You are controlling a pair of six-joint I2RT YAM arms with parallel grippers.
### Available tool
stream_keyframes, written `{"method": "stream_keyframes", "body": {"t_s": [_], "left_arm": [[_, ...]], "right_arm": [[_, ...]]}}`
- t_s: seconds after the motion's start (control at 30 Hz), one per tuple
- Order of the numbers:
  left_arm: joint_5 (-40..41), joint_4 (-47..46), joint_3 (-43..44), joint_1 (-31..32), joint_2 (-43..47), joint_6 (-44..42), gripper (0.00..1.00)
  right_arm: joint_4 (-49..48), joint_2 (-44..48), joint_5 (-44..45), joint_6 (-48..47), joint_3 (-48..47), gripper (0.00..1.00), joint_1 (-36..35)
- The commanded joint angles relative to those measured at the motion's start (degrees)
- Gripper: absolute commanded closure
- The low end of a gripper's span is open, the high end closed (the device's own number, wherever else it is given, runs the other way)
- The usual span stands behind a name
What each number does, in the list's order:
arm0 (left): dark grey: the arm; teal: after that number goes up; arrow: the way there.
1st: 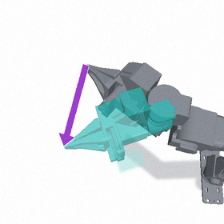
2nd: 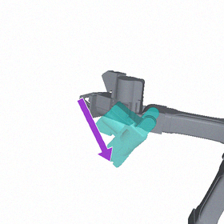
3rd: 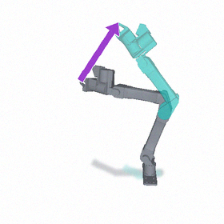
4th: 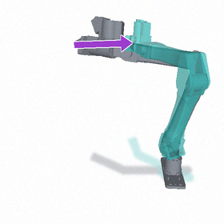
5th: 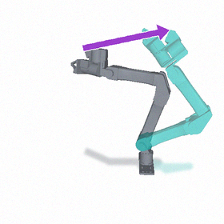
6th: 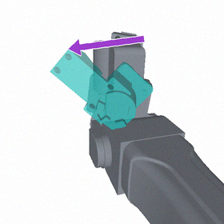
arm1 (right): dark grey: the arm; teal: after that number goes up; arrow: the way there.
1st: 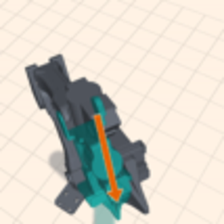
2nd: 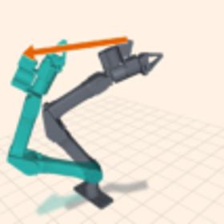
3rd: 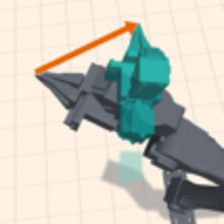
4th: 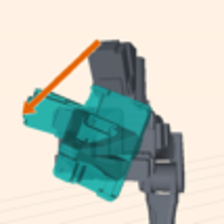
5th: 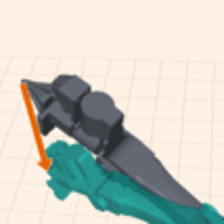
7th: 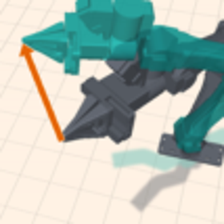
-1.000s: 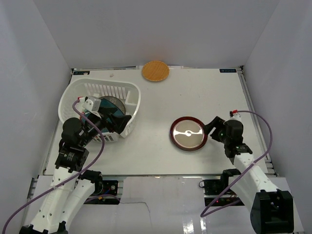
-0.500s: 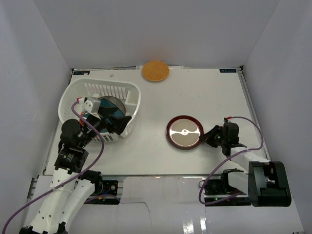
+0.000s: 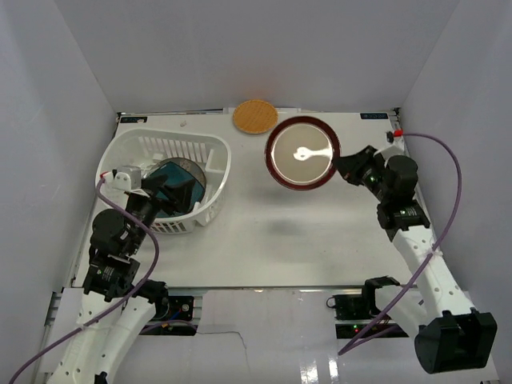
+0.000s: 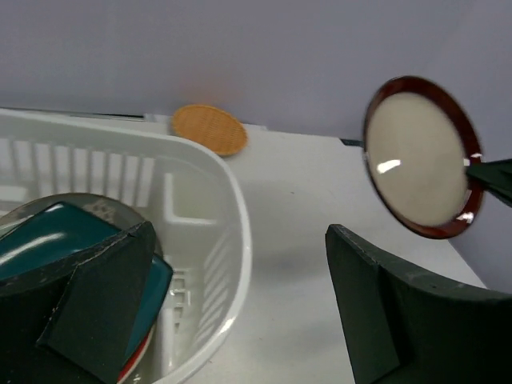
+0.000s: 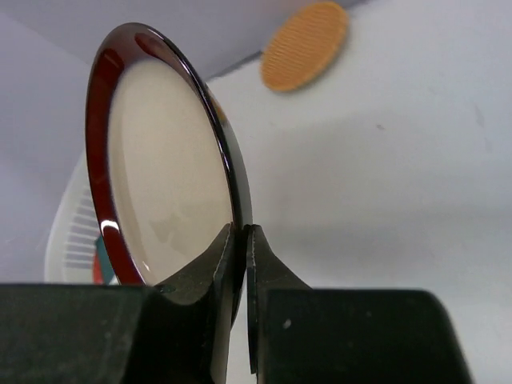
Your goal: Place the plates into the plastic bin on the countertop
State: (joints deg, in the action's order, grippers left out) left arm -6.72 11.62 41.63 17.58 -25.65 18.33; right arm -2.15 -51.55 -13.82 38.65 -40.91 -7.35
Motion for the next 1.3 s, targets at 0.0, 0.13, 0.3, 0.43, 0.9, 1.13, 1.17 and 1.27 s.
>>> {"method": "stream_keyframes", "body": {"t_s": [0.0,0.13,0.3,0.43,0.9,1.13,1.17,1.27], "left_arm": [[22.2,4.6,1.0,0.1,2.4,2.9,0.02],[26.6,3.8,-0.1,0.1,6.3,4.1,0.02],[30.4,3.0,-0.8,0.2,9.6,4.1,0.02],[29.8,2.4,-1.4,0.3,9.4,3.8,0.02],[27.6,2.0,-1.8,0.4,5.4,3.6,0.02],[26.1,1.7,-1.9,0.4,4.0,3.5,0.02],[25.9,1.7,-2.0,0.4,3.8,3.6,0.02],[24.9,1.4,-2.1,0.3,3.2,3.6,0.02]], "right_arm": [[-11.4,-5.6,-1.6,0.0,-11.4,0.92,-9.1],[-10.8,-19.3,3.5,-5.6,-24.1,0.92,-24.9],[-4.8,-40.9,3.2,-11.0,-45.5,0.92,-33.0],[-0.1,-53.5,3.3,-13.8,-58.9,0.92,-38.7],[3.2,-70.5,4.1,-16.9,-72.9,0.33,-43.2],[-9.1,-59.7,2.0,-16.3,-59.4,0.24,-35.3],[-12.1,-58.7,1.8,-14.4,-53.5,0.29,-33.4],[-18.7,-59.0,2.6,-7.1,-47.6,0.42,-24.1]]}}
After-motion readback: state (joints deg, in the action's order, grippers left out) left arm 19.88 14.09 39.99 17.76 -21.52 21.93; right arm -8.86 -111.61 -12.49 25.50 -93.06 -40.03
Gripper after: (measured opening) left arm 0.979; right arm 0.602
